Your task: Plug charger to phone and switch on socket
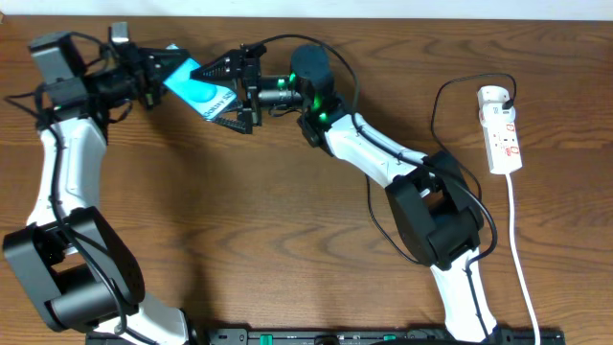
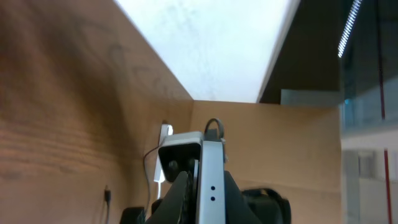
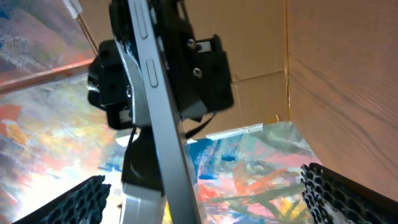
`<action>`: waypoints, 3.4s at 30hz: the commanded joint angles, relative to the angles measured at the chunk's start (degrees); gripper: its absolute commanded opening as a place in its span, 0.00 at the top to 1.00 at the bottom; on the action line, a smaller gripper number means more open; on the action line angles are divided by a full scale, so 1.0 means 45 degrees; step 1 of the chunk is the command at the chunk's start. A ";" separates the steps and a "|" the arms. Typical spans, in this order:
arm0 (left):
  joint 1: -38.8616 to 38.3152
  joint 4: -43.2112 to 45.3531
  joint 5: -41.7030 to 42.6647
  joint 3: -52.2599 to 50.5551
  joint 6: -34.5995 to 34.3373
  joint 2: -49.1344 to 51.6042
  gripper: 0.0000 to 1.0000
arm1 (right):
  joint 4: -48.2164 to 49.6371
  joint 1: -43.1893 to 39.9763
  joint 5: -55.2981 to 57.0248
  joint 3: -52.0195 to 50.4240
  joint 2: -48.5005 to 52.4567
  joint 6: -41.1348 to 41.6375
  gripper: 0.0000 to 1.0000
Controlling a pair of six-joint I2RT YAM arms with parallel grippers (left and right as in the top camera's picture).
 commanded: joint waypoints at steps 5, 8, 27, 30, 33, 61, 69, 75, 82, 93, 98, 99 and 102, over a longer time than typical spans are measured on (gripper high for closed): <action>0.1151 0.1195 0.3337 0.0403 0.1098 -0.0355 0.93 | 0.0005 -0.0908 -0.1205 0.0000 0.0039 -0.1447 0.01; 0.1243 0.1195 0.3337 0.0384 0.1107 -0.0355 0.93 | 0.0000 -0.1185 -0.1763 0.0000 0.0039 -0.2113 0.01; 0.0058 0.1185 0.3133 -0.0228 0.2977 -0.0233 0.93 | -0.1481 -0.2735 -0.5105 0.0000 0.0039 -0.6683 0.01; -0.0209 0.1180 0.2759 -0.0228 0.2968 -0.0233 0.92 | -0.3079 -0.2851 -0.3405 0.0000 0.0039 -0.7198 0.01; -0.0267 0.1180 0.2759 -0.0228 0.2963 -0.0233 0.93 | -0.5595 -0.2875 -0.1559 0.0000 0.0039 -0.8597 0.01; -0.1530 -0.2501 -0.0117 -0.0228 0.5406 -0.0199 0.93 | -2.5675 -0.3283 1.4698 0.3585 -0.1739 -1.7316 0.01; -0.1719 -0.3502 -0.1069 -0.0228 0.5547 -0.0121 0.93 | -2.6860 -0.2948 1.5344 0.3434 -0.1739 -1.7486 0.01; -0.1719 -0.4357 -0.1190 -0.0228 0.6033 0.0185 0.93 | -2.6763 -0.2633 1.5329 0.2701 -0.1739 -1.7476 0.02; -0.1719 -0.4396 -0.1190 -0.0228 0.6028 0.0219 0.93 | -2.6253 -0.2069 1.5169 0.1715 -0.1739 -1.7282 0.05; -0.1719 -0.4401 -0.1185 -0.0228 0.6178 0.0219 0.93 | -2.5534 -0.1413 1.4824 0.0058 -0.1739 -1.6738 0.32; -0.1719 -0.4396 -0.1185 -0.0228 0.6178 0.0219 0.93 | -2.4936 -0.1413 1.4226 -0.0738 -0.1739 -1.6558 0.38; -0.1719 -0.4396 -0.1185 -0.0228 0.6178 0.0219 0.93 | -2.4844 -0.1413 1.4231 -0.0855 -0.1739 -1.6466 0.39; -0.1719 -0.4396 -0.1185 -0.0228 0.6178 0.0219 0.93 | -2.4795 -0.1413 1.4236 -0.0918 -0.1739 -1.6383 0.42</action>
